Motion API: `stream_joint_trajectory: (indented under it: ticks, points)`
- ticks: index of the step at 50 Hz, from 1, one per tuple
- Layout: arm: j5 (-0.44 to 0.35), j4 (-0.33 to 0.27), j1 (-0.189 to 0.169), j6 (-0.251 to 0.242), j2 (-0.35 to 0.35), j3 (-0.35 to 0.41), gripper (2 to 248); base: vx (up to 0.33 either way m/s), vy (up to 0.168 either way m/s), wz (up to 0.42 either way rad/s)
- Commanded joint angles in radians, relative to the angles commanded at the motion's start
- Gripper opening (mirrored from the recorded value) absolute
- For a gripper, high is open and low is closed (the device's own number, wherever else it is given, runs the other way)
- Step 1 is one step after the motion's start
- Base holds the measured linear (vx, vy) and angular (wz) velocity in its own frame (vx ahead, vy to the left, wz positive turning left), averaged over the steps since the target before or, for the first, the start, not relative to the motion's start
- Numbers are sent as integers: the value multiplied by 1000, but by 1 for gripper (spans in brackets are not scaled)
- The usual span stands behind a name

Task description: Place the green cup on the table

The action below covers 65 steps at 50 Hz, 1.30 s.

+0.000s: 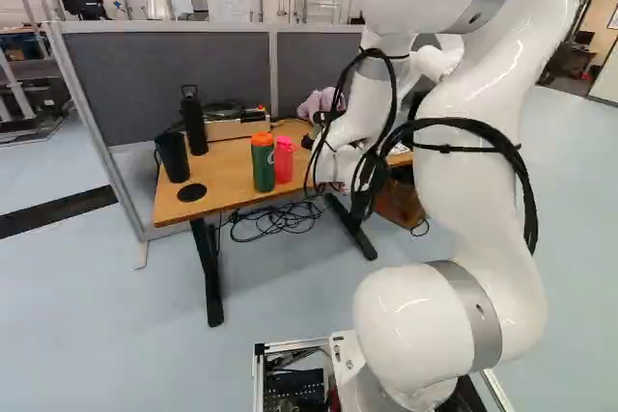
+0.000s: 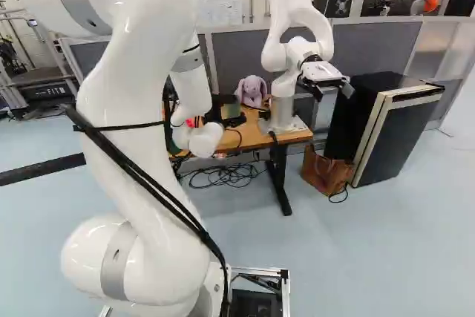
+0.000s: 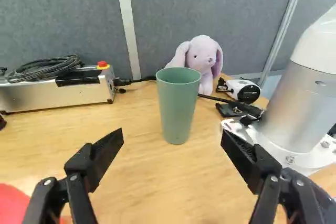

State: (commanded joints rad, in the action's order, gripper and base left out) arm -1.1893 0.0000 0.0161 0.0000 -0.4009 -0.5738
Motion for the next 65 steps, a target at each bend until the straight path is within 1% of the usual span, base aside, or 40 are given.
stream_joint_trajectory:
  ticks: [17,33,49,65]
  points:
    - [6,0,0,0,14,10,247,0,0,0]
    - [26,0,-1,0,57,40,247,0,0,0]
    - [59,0,-3,0,128,91,247,0,0,0]
    - [106,0,-5,0,228,163,247,0,0,0]
